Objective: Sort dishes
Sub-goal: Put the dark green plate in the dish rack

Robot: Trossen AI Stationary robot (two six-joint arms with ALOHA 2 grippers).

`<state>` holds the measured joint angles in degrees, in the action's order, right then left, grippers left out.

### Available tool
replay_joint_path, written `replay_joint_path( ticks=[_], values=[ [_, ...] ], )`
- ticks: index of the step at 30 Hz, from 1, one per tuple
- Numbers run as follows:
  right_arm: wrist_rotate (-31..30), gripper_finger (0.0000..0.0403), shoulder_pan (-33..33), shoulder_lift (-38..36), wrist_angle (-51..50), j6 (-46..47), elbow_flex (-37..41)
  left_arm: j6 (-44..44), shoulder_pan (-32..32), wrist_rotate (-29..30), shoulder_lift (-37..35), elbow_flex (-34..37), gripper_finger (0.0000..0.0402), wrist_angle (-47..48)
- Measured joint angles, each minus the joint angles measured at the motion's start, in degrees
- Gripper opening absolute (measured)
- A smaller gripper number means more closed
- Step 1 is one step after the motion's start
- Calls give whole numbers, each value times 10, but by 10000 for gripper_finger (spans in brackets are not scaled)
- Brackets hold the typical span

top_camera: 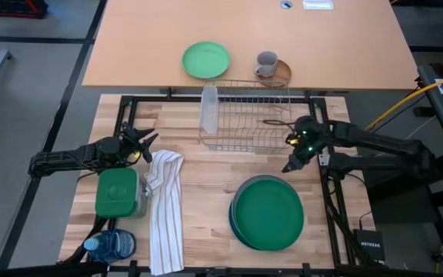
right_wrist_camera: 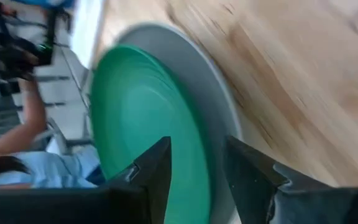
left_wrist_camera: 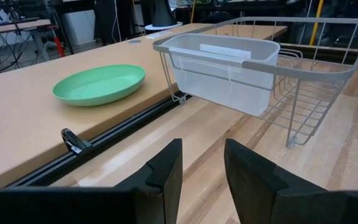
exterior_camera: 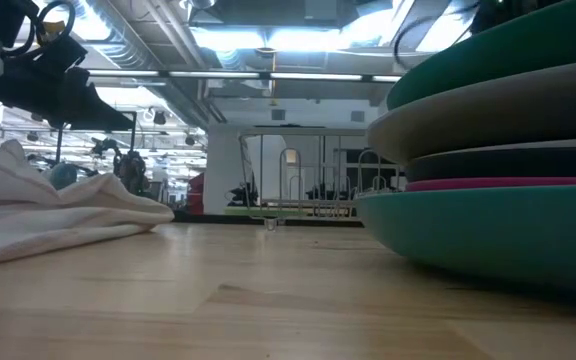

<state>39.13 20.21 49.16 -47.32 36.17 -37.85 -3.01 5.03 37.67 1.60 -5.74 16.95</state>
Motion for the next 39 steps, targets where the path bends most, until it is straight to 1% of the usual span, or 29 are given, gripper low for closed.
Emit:
replay_joint_path(
  ticks=[6, 10, 15, 20, 28, 32, 39],
  values=[
    [1, 147, -2, 51, -38, -36, 0, 0, 0, 0, 0, 0, 109, 0],
    [-15, 147, -34, 61, -37, -39, 0, 0, 0, 0, 0, 0, 109, 0],
    [-75, 147, -109, 66, -37, -28, 0, 0, 0, 0, 0, 0, 109, 0],
    [-147, 147, -175, 66, -32, 18, 0, 0, 0, 0, 0, 0, 109, 0],
    [-208, 147, -253, 66, -19, 87, 0, 0, 0, 0, 0, 0, 109, 0],
    [-231, 147, -267, 66, -19, 104, 0, 0, 0, 0, 0, 0, 109, 0],
    [-231, 147, -266, 65, -21, 105, 0, 0, 0, 0, 0, 0, 109, 0]
  ],
)
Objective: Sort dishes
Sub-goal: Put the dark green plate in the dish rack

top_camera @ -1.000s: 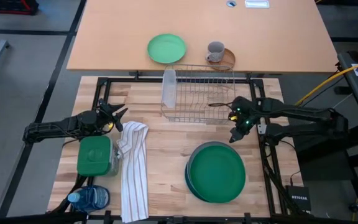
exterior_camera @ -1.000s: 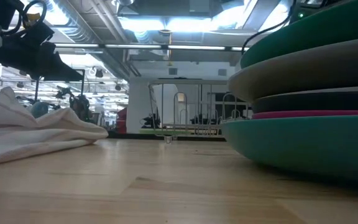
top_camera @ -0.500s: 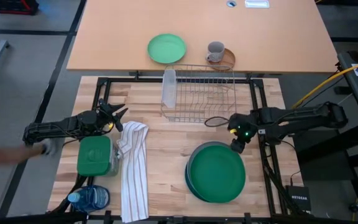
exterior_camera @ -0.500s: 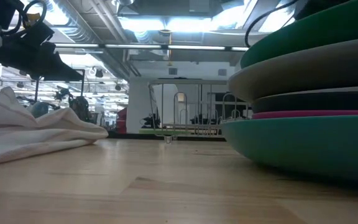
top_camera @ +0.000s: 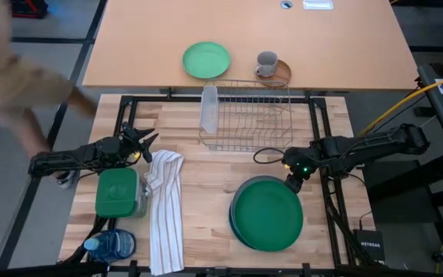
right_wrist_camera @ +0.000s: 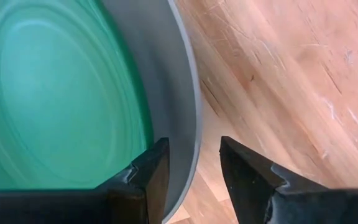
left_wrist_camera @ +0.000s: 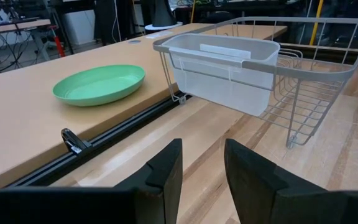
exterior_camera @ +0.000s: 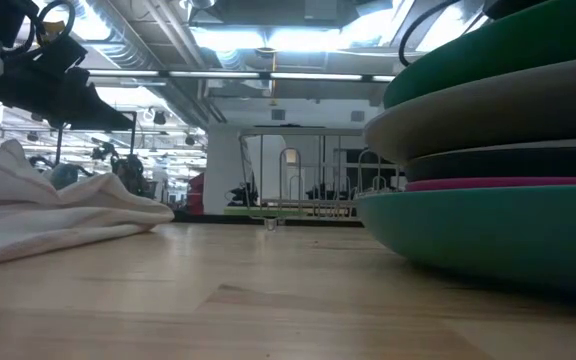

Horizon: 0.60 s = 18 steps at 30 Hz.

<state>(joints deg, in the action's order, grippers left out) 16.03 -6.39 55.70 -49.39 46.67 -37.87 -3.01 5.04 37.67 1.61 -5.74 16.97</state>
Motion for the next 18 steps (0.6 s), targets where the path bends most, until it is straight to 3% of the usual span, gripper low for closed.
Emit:
replay_joint_path(
  ticks=[18],
  values=[
    [16, 147, 0, -45, -1, 0, 0, -17, 0, 0, 0, 0, 109, 0]
  ],
)
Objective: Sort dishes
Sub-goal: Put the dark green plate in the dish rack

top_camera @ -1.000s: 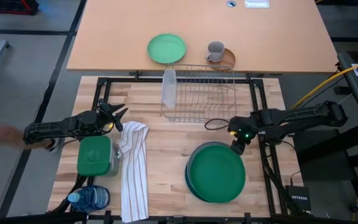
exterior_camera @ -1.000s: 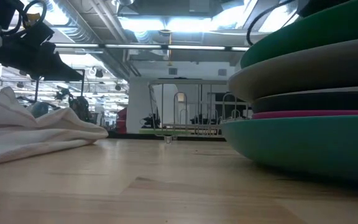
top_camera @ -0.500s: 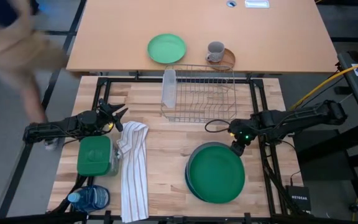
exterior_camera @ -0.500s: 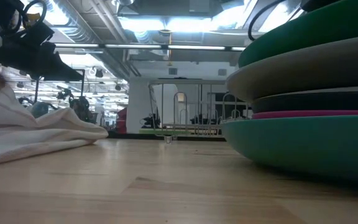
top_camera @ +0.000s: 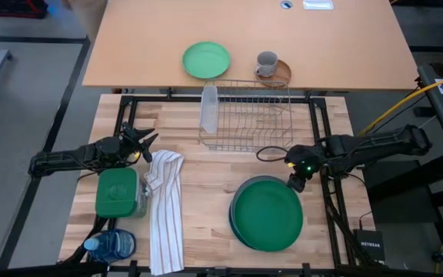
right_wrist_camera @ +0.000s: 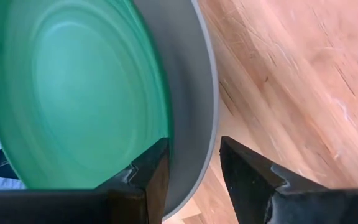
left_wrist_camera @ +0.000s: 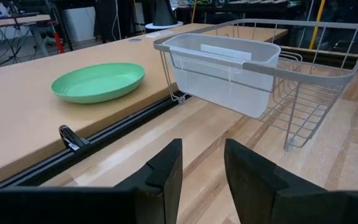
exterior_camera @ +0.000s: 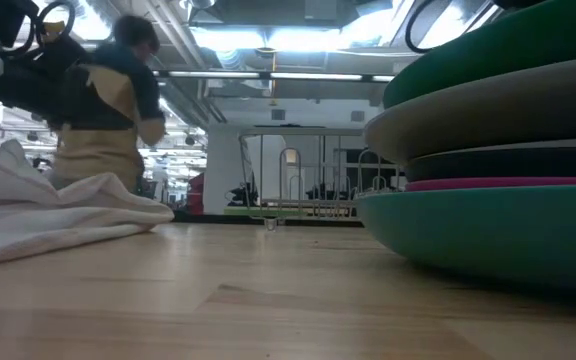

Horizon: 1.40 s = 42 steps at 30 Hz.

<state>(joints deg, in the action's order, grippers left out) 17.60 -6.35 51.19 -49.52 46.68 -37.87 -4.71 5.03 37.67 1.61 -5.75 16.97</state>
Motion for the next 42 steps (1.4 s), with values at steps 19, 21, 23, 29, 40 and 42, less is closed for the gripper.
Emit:
replay_joint_path(
  ticks=[19, 21, 23, 29, 40, 42],
  values=[
    [0, 147, -1, 30, 30, 24, 0, 2, 0, 0, 0, 0, 109, 0],
    [0, 147, -1, 36, 35, 24, 0, 2, 0, 0, 0, 0, 109, 0],
    [0, 147, -1, 41, 36, 24, 0, 2, 0, 0, 0, 0, 109, 0],
    [-3, 147, -1, 49, 46, 24, 0, 2, 0, 0, 0, 0, 109, 0],
    [-1, 137, -1, 71, 72, 24, 0, 2, 0, 0, 0, 0, 109, 0],
    [-1, 123, -1, 74, 72, 24, 0, 2, 0, 0, 0, 0, 109, 0]
  ],
)
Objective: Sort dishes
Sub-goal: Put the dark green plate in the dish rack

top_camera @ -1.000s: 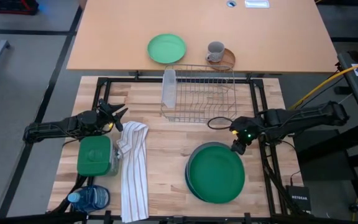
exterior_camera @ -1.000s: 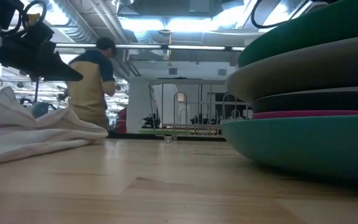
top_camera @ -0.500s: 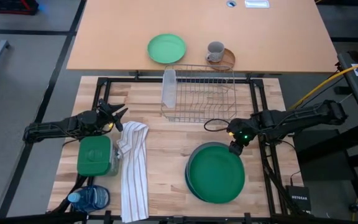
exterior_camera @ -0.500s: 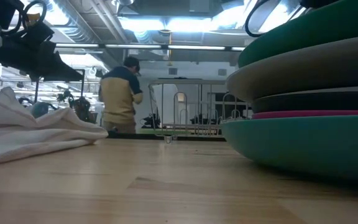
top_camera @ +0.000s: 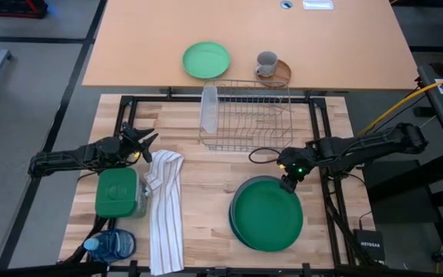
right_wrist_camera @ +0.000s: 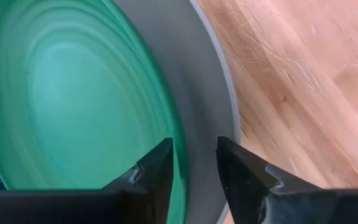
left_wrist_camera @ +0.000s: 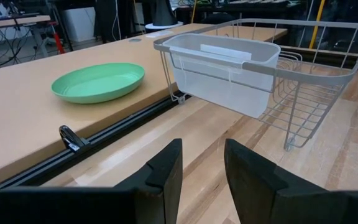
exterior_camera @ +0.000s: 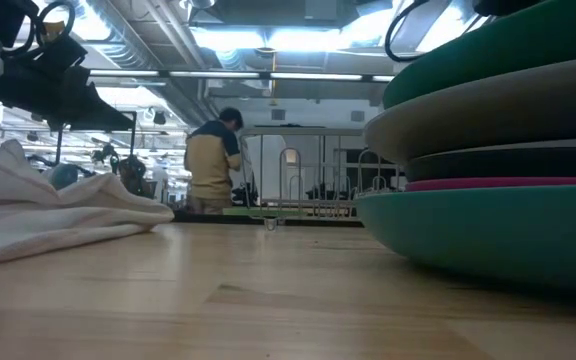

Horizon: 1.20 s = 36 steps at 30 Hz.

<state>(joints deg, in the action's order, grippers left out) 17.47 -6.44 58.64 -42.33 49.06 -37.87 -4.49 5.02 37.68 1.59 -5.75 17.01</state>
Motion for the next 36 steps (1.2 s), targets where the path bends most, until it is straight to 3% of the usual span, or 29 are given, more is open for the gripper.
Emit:
replay_joint_path(
  ticks=[10, 16, 23, 28, 36],
  values=[
    [-31, 13, 0, 9, 29, 2, 0, 0, 0, 0, 0, 0, 109, 0],
    [-32, 26, 1, 9, 68, 4, 1, 0, 0, 0, 0, 0, 109, 0],
    [-35, 10, 1, 8, 83, 5, 0, 0, 0, 0, 0, 0, 109, 0],
    [-35, 14, 1, 7, 154, 5, 0, -16, 0, 0, 0, 0, 109, -7],
    [-33, 12, 25, 7, 313, -22, 0, 36, 0, -68, 0, 4, 109, -155]
  ],
)
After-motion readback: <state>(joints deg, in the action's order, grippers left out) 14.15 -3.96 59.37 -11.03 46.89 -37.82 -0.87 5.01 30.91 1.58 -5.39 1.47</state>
